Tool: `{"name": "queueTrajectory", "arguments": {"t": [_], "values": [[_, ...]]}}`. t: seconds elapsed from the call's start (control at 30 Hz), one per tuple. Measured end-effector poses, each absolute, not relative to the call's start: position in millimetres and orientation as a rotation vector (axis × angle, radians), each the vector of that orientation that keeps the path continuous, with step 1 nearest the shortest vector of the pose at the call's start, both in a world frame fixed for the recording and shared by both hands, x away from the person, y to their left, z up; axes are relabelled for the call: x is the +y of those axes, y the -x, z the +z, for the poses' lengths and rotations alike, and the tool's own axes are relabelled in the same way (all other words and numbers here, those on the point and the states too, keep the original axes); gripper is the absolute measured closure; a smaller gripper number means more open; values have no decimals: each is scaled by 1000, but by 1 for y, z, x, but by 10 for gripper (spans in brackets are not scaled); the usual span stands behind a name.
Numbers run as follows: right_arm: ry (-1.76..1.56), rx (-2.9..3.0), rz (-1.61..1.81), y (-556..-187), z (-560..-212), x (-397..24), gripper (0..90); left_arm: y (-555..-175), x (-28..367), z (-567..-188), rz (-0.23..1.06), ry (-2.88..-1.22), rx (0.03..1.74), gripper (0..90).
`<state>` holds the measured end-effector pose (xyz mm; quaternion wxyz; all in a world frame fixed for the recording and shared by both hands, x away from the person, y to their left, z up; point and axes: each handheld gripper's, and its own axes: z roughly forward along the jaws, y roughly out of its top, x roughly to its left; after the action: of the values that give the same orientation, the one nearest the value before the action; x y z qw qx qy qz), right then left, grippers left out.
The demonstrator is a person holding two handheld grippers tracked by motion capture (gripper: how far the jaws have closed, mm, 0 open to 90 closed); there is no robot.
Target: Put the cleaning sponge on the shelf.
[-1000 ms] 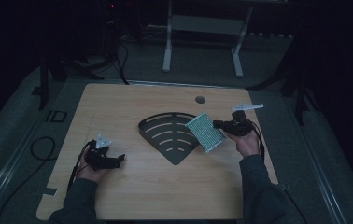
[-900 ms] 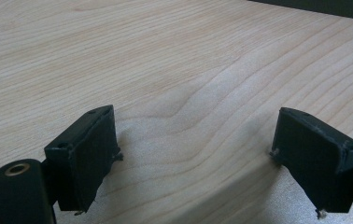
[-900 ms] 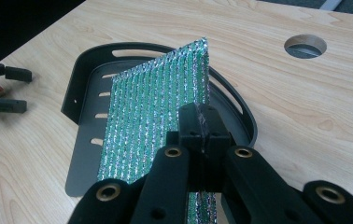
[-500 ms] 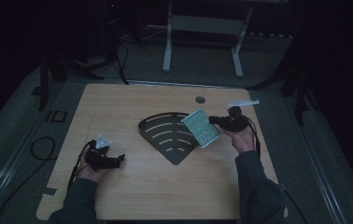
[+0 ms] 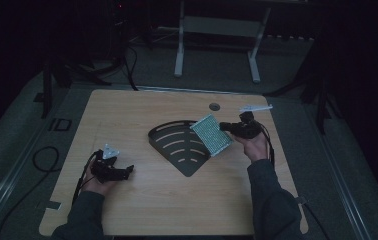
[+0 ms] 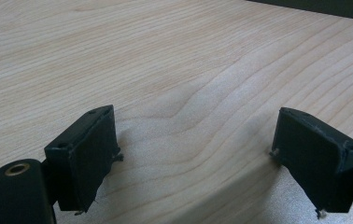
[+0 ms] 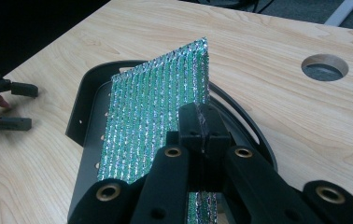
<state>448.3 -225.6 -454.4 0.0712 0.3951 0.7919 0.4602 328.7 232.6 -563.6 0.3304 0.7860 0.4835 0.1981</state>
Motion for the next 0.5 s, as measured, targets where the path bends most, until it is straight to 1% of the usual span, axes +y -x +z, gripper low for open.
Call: {"name": "queueTrajectory", "arguments": {"t": [0.5], "values": [[-1207, 2378, 1392, -458, -460, -220, 899, -329, 233, -564, 518, -2056, 1264, 142]]}}
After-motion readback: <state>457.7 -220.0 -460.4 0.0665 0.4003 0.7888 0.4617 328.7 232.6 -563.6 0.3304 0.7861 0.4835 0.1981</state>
